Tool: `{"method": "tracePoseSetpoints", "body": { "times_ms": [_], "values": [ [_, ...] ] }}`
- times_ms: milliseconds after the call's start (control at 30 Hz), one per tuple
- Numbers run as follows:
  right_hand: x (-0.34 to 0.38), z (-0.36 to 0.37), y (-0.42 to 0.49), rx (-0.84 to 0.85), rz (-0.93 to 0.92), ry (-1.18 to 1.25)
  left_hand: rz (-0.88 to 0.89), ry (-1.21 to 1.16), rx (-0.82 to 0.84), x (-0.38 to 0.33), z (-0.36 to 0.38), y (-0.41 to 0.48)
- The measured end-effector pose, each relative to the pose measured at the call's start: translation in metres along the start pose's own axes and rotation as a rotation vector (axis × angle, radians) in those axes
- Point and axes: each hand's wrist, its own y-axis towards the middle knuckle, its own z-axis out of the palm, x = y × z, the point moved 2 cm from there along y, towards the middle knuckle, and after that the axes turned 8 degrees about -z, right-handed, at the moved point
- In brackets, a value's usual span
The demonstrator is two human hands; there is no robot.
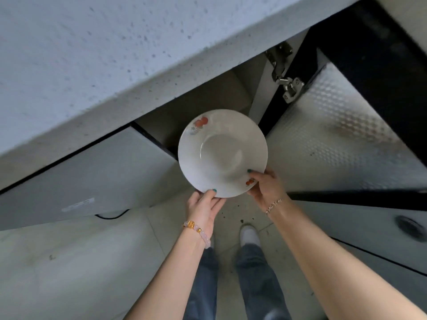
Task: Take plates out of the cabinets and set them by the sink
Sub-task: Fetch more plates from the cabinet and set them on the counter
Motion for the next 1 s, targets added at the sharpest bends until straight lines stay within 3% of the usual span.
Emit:
{"method": "tracePoseSetpoints", "body": {
  "times_ms": [333, 567, 767, 1000],
  "values": [
    [0.03, -0.023, -0.137, -0.149, 0.022, -0.062, -0.175, 0.084, 0.128, 0.008, -0.026, -0.122],
    [0.059, -0.023, -0.238, -0.174, -0.037, -0.133, -0.214, 0.459, 0.265, -0.028, -0.065, -0.202],
    [0.087, -0.014, -0.317, -0.166, -0.06, -0.084, 0.038, 0.524, 0.208, -0.101, -0.096, -0.252],
    [0.122, -0.005, -0.377, -0.116, -0.179, -0.029, 0.445, 0.728, 0.361, -0.168, -0.041, -0.299]
  ]
}}
